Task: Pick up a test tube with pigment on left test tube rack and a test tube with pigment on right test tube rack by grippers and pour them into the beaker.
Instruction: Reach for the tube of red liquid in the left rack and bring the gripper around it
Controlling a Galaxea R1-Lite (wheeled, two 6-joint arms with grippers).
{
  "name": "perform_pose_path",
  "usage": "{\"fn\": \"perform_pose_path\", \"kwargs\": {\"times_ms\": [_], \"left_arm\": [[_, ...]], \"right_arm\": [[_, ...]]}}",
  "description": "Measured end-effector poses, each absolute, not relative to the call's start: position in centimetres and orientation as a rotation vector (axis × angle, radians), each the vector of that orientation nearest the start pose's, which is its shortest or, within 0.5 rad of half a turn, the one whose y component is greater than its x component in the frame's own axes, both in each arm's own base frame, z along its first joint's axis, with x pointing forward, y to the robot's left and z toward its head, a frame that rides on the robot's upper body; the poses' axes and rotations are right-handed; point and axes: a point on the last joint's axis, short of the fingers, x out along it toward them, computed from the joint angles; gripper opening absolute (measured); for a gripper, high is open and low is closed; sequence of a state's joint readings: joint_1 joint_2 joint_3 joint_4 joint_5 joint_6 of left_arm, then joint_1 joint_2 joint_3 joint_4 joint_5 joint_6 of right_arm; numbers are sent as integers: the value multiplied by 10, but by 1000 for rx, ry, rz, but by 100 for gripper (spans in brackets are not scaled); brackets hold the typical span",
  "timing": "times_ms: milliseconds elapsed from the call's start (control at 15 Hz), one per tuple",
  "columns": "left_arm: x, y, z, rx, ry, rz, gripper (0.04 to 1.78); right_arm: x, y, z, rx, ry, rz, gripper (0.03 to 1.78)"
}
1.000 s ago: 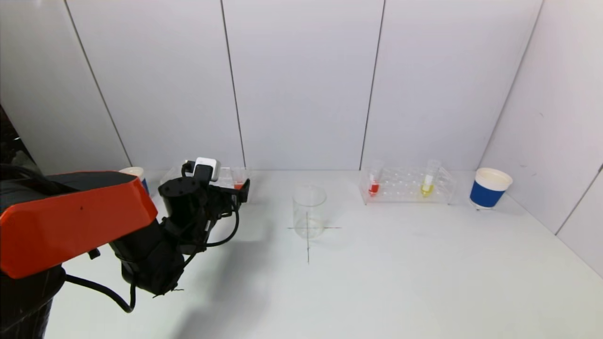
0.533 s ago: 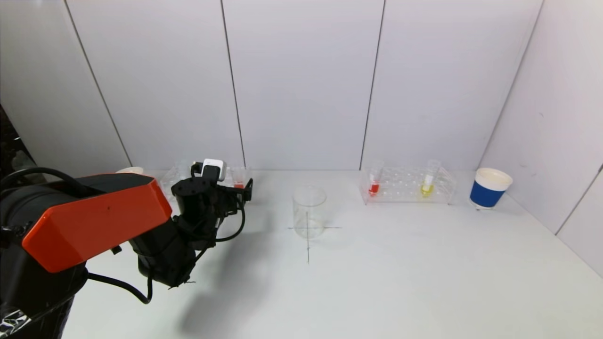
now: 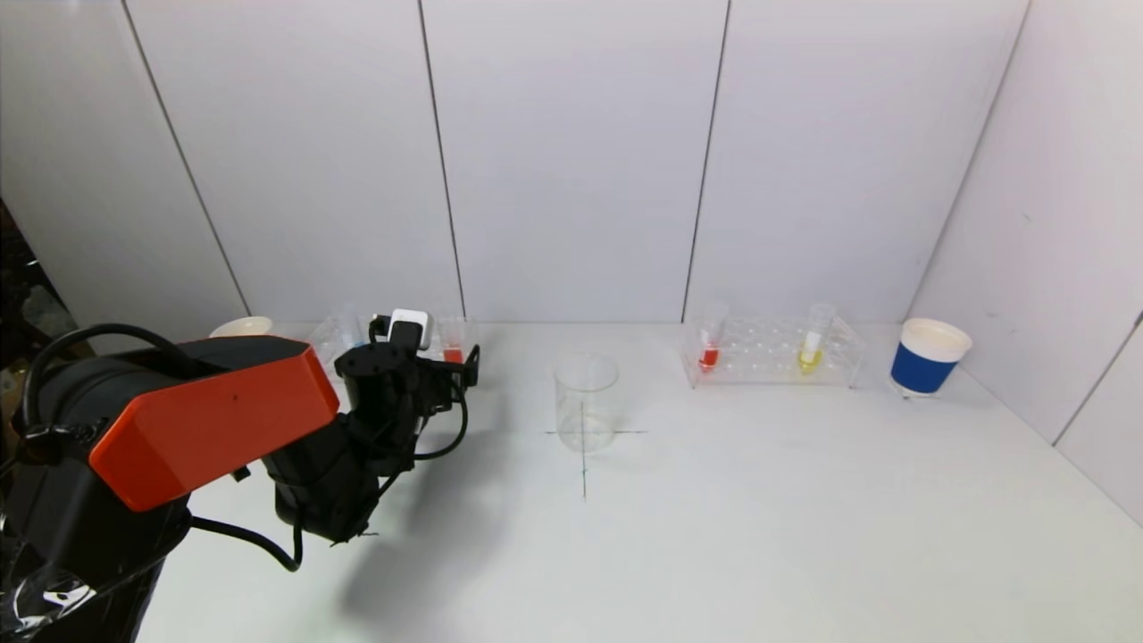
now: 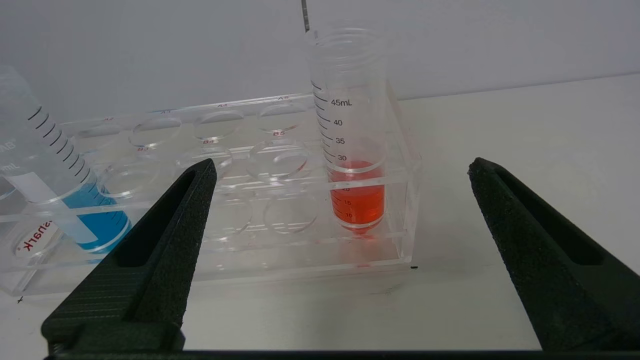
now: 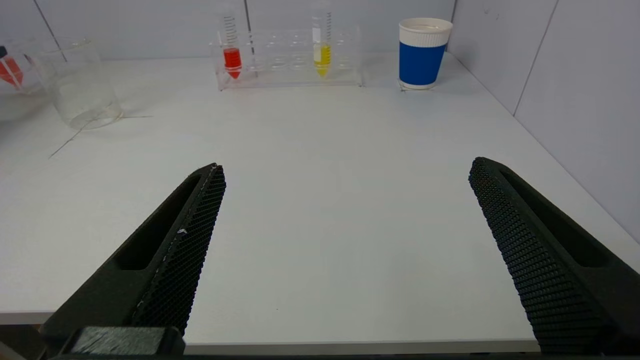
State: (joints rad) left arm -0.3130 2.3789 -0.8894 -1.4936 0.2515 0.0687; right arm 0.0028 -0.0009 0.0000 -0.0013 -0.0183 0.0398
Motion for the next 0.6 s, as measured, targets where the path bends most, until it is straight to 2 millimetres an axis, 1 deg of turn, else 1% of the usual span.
{"fn": "perform_pose_path", "kwargs": {"times_ms": [333, 600], "left_arm": [[396, -119, 40, 67, -13, -54, 176], [405, -119, 47, 61, -41, -45, 176]], "right_arm": [[-23, 0, 76, 39, -2, -15, 177], [-23, 0, 76, 39, -2, -15, 177]]}}
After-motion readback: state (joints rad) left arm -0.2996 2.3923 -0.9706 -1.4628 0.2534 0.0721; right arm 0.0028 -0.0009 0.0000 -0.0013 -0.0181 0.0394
